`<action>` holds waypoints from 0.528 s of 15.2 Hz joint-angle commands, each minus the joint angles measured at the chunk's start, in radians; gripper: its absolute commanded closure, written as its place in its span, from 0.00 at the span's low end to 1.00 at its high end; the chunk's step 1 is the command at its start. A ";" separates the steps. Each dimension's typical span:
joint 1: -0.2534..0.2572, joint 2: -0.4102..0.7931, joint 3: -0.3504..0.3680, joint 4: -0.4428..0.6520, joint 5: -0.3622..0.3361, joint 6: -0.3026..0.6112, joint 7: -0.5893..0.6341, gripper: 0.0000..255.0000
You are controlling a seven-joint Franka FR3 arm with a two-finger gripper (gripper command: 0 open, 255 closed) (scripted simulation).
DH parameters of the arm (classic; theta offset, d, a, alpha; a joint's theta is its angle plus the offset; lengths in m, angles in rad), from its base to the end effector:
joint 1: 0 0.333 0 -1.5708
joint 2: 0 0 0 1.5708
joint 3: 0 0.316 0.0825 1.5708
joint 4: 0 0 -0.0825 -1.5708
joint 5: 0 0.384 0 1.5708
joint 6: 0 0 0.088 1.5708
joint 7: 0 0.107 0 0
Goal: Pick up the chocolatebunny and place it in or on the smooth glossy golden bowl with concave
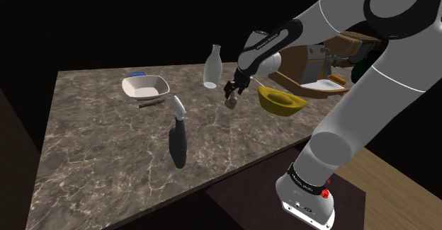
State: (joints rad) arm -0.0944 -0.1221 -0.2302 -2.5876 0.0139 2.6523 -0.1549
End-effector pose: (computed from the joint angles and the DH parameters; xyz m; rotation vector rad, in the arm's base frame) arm 0.4309 -0.1442 0.3185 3.1060 -0.2839 0.2918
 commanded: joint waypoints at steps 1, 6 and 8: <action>0.002 0.011 0.000 0.000 0.005 0.011 -0.002 0.00; 0.002 0.011 0.000 0.000 0.005 0.011 -0.002 0.00; 0.002 0.011 0.000 0.001 0.005 0.011 -0.002 1.00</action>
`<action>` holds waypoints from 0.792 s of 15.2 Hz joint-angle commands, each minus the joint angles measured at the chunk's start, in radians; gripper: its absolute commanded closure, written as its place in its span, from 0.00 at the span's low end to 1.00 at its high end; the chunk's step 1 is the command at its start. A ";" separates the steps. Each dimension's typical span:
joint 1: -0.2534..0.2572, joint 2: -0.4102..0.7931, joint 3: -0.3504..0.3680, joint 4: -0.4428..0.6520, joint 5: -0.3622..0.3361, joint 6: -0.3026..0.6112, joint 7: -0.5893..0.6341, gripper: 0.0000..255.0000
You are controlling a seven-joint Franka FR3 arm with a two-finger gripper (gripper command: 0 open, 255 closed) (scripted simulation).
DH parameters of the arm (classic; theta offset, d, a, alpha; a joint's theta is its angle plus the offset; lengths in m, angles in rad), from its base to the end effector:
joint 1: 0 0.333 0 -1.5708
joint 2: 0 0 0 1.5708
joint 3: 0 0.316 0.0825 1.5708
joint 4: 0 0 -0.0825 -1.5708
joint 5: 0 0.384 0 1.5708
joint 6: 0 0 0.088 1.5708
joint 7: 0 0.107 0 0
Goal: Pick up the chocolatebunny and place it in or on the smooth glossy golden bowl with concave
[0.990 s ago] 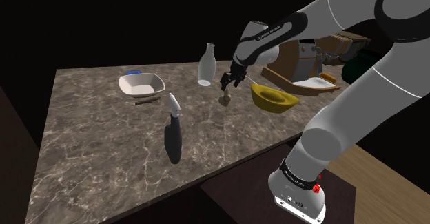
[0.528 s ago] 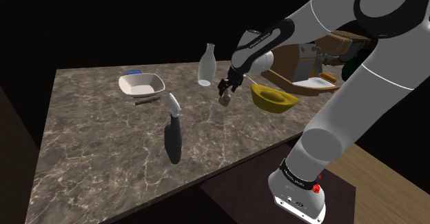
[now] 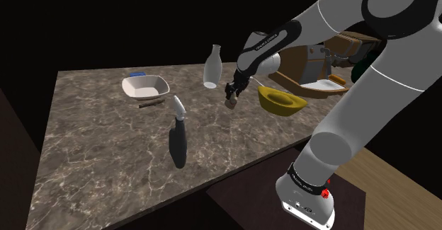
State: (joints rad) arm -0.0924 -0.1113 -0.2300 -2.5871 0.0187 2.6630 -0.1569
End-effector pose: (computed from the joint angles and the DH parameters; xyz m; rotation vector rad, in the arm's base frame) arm 0.4320 -0.1437 0.3151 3.1057 -0.2838 0.2928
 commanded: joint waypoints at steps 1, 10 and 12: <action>0.000 0.000 0.000 0.000 0.000 0.000 0.000 1.00; -0.002 -0.012 0.001 0.003 -0.006 -0.015 0.005 1.00; -0.004 -0.036 0.003 0.011 -0.017 -0.046 0.013 1.00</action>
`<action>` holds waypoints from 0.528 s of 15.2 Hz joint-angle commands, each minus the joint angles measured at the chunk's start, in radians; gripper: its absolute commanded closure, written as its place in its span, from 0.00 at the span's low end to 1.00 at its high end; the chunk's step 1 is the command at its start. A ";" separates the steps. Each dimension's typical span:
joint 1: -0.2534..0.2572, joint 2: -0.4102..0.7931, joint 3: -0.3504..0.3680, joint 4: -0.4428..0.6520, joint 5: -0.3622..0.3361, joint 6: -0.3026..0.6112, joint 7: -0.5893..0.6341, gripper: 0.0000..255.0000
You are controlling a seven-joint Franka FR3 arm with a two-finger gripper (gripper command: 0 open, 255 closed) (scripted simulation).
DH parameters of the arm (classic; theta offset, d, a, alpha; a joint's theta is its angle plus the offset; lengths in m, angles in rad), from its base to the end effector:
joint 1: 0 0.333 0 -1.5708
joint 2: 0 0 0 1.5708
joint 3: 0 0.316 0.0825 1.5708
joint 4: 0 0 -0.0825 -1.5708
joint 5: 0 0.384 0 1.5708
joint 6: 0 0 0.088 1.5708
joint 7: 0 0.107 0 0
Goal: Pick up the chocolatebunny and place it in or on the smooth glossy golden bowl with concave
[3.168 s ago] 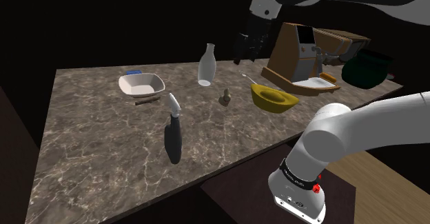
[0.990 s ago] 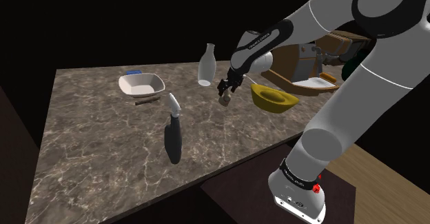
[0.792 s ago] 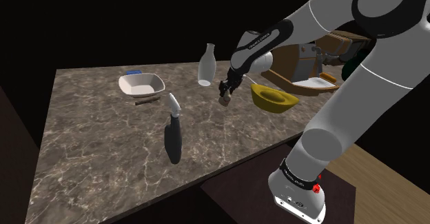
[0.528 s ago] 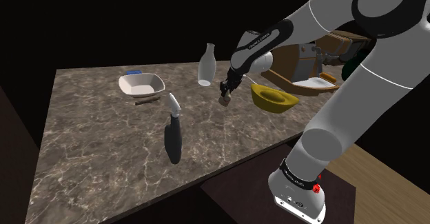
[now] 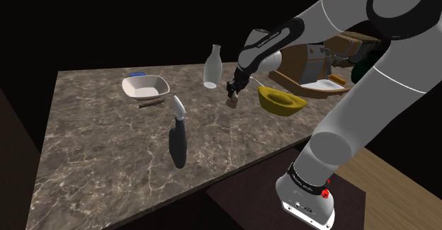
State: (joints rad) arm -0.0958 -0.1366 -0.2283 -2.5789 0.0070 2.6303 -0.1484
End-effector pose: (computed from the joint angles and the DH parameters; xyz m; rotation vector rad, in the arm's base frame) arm 0.4320 -0.1441 0.3263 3.1057 -0.2838 0.2931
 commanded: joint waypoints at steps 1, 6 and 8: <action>-0.002 -0.022 0.003 0.007 -0.010 -0.029 0.008 1.00; -0.008 -0.076 0.009 0.032 -0.028 -0.107 0.024 1.00; -0.010 -0.095 0.011 0.044 -0.033 -0.137 0.028 1.00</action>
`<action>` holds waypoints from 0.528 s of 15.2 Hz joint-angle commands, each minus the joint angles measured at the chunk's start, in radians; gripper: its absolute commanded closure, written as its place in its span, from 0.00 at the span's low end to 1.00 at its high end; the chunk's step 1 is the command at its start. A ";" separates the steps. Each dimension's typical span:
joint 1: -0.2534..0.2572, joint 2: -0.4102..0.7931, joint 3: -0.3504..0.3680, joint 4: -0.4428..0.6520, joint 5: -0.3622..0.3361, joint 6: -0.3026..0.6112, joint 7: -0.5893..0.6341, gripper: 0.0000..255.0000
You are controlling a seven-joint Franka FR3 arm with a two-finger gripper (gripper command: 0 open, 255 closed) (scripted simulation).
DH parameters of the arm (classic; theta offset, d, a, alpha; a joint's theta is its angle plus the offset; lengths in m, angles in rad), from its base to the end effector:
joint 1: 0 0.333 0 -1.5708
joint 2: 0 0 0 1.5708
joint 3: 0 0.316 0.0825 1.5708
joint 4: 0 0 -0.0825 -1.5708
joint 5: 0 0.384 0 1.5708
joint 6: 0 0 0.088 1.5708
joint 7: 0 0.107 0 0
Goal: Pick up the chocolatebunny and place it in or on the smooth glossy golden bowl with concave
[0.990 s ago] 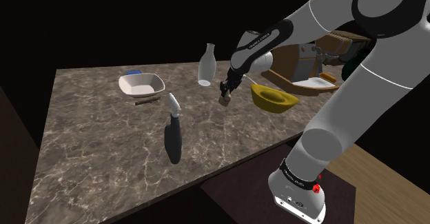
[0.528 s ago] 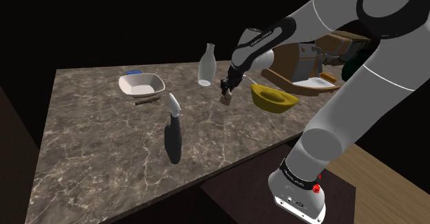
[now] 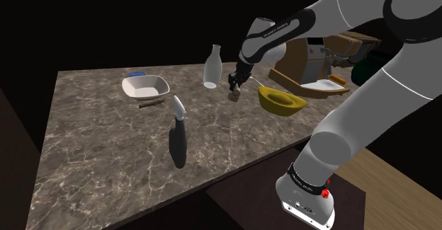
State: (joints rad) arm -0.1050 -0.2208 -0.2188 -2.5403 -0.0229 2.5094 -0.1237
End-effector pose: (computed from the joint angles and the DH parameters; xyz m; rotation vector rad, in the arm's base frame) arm 0.4322 -0.1441 0.3676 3.1057 -0.2836 0.2936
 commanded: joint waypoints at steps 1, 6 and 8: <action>-0.002 -0.020 0.003 0.012 -0.006 -0.032 0.006 1.00; -0.005 -0.062 0.009 0.046 -0.015 -0.107 0.015 1.00; -0.006 -0.077 0.012 0.061 -0.017 -0.137 0.017 1.00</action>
State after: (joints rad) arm -0.1103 -0.2906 -0.2082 -2.4873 -0.0388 2.3876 -0.1076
